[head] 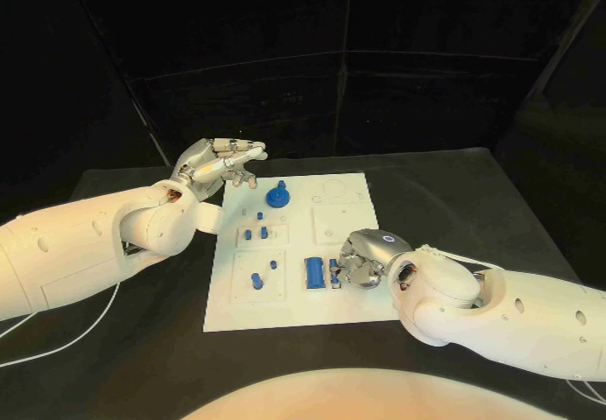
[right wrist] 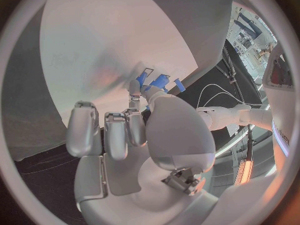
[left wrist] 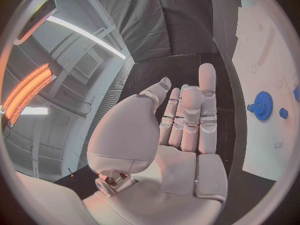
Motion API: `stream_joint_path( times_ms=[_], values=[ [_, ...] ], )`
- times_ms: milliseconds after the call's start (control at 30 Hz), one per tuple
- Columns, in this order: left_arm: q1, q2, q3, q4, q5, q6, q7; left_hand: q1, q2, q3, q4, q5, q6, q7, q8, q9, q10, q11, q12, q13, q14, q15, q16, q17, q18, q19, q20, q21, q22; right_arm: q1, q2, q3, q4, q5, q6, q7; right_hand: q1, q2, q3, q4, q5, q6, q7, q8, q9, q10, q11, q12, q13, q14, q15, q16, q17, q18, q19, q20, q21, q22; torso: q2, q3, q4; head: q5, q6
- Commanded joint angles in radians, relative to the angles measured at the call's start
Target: Assemble the parts on the task board
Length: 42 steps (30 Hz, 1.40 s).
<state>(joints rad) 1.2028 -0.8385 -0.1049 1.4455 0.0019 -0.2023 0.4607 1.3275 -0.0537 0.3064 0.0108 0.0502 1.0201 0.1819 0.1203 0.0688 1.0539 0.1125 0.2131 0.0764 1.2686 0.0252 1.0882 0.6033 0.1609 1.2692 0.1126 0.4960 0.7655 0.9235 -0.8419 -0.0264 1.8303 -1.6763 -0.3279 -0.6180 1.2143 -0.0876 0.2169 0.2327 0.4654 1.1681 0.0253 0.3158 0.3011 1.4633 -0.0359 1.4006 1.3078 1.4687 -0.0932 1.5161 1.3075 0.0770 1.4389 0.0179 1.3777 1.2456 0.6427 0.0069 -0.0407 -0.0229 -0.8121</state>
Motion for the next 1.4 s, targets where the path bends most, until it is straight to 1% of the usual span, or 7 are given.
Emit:
stream_joint_path(
  times_ms=[33, 500, 733, 833, 933, 1167, 1400],
  values=[
    [0.001, 0.001, 0.001, 0.001, 0.001, 0.015, 0.000, 0.011, 0.000, 0.000, -0.005, -0.001, -0.008, -0.001, 0.007, 0.000, -0.008, 0.000, 0.003, -0.002, -0.007, -0.001, 0.006, -0.001, 0.020, 0.001, 0.007, -0.004, -0.002, 0.001, 0.000, 0.000, 0.005, -0.013, 0.011, 0.001, -0.003, -0.001, 0.002, 0.007, 0.004, 0.003, 0.003, -0.001, 0.002, 0.031, -0.007, 0.006, 0.118, 0.085, -0.008, 0.007, 0.169, -0.009, 0.005, -0.006, 0.004, 0.001, 0.000, 0.0003, 0.0000, -0.001, 0.000],
    [0.001, 0.001, 0.000, 0.001, 0.001, 0.017, -0.002, 0.011, 0.000, 0.000, -0.005, -0.001, -0.008, -0.001, 0.007, 0.000, -0.008, 0.000, 0.003, -0.002, -0.007, -0.001, 0.006, -0.001, 0.020, 0.001, 0.007, -0.004, -0.002, 0.001, -0.004, 0.000, 0.008, -0.017, 0.016, 0.002, -0.003, 0.001, 0.005, 0.006, 0.012, 0.005, 0.000, 0.003, 0.006, 0.035, -0.009, 0.015, 0.127, 0.085, -0.010, 0.008, 0.172, -0.009, 0.005, -0.007, 0.005, 0.003, 0.001, -0.0004, 0.0003, -0.003, 0.000],
    [0.001, 0.000, 0.000, 0.001, 0.001, 0.018, -0.002, 0.011, 0.000, 0.000, -0.005, -0.001, -0.008, -0.001, 0.007, 0.000, -0.008, 0.000, 0.003, -0.002, -0.007, -0.001, 0.006, -0.001, 0.020, 0.001, 0.007, -0.004, -0.002, 0.001, -0.017, 0.000, 0.025, -0.018, -0.099, 0.019, -0.014, -0.021, -0.005, 0.008, 0.000, -0.012, 0.006, -0.001, 0.008, 0.022, -0.006, -0.014, 0.104, 0.084, -0.009, 0.006, 0.167, -0.009, 0.005, -0.008, 0.005, 0.003, 0.001, 0.0010, -0.0007, -0.002, 0.001],
    [0.001, 0.000, 0.000, 0.001, 0.001, 0.018, -0.002, 0.011, 0.000, 0.000, -0.005, -0.001, -0.008, -0.001, 0.007, 0.000, -0.008, 0.000, 0.003, -0.002, -0.007, -0.001, 0.006, -0.001, 0.020, 0.001, 0.007, -0.004, -0.002, 0.001, -0.030, 0.000, 0.034, -0.008, -0.186, 0.073, 0.005, -0.044, -0.003, -0.005, -0.004, -0.077, 0.032, -0.042, -0.004, 0.009, 0.014, -0.033, 0.091, 0.082, 0.004, 0.000, 0.157, -0.009, 0.000, -0.001, 0.000, -0.005, 0.000, 0.0003, -0.0007, -0.003, 0.001],
    [0.001, -0.001, 0.000, 0.001, 0.001, 0.019, -0.002, 0.011, 0.000, 0.000, -0.005, -0.001, -0.008, -0.001, 0.007, 0.000, -0.008, 0.000, 0.003, -0.002, -0.007, -0.001, 0.006, -0.001, 0.020, 0.001, 0.007, -0.004, -0.002, 0.001, -0.041, 0.000, 0.036, 0.002, -0.217, 0.115, 0.045, -0.057, 0.009, -0.030, -0.006, -0.130, 0.062, -0.084, -0.019, 0.000, 0.039, -0.046, 0.084, 0.081, 0.024, -0.002, 0.154, -0.009, -0.004, 0.014, -0.003, -0.007, 0.000, -0.0003, -0.0014, -0.004, 0.001],
    [0.001, -0.002, 0.000, 0.002, 0.001, 0.019, -0.002, 0.011, 0.000, 0.000, -0.005, -0.001, -0.008, -0.001, 0.007, 0.000, -0.008, 0.000, 0.003, -0.002, -0.007, -0.001, 0.006, -0.001, 0.020, 0.001, 0.007, -0.004, -0.002, 0.001, -0.054, 0.000, 0.024, 0.014, -0.202, 0.168, 0.103, -0.072, 0.031, -0.070, -0.012, -0.200, 0.100, -0.157, -0.048, -0.016, 0.071, -0.065, 0.072, 0.080, 0.052, -0.004, 0.150, -0.007, -0.010, 0.042, -0.007, -0.014, 0.000, -0.0008, -0.0001, -0.004, 0.001],
    [0.001, -0.002, 0.000, 0.002, 0.001, 0.018, -0.001, 0.011, 0.000, 0.000, -0.005, -0.001, -0.008, -0.001, 0.007, 0.000, -0.008, 0.000, 0.003, -0.002, -0.007, -0.001, 0.006, -0.001, 0.020, 0.001, 0.007, -0.004, -0.002, 0.001, -0.044, 0.000, 0.005, 0.029, -0.156, 0.192, 0.126, -0.071, 0.054, -0.090, 0.024, -0.222, 0.117, -0.197, -0.073, -0.022, 0.085, -0.069, 0.071, 0.080, 0.066, -0.004, 0.150, -0.006, -0.013, 0.058, -0.008, -0.014, 0.001, -0.0001, 0.0012, -0.003, 0.001]
  ],
)
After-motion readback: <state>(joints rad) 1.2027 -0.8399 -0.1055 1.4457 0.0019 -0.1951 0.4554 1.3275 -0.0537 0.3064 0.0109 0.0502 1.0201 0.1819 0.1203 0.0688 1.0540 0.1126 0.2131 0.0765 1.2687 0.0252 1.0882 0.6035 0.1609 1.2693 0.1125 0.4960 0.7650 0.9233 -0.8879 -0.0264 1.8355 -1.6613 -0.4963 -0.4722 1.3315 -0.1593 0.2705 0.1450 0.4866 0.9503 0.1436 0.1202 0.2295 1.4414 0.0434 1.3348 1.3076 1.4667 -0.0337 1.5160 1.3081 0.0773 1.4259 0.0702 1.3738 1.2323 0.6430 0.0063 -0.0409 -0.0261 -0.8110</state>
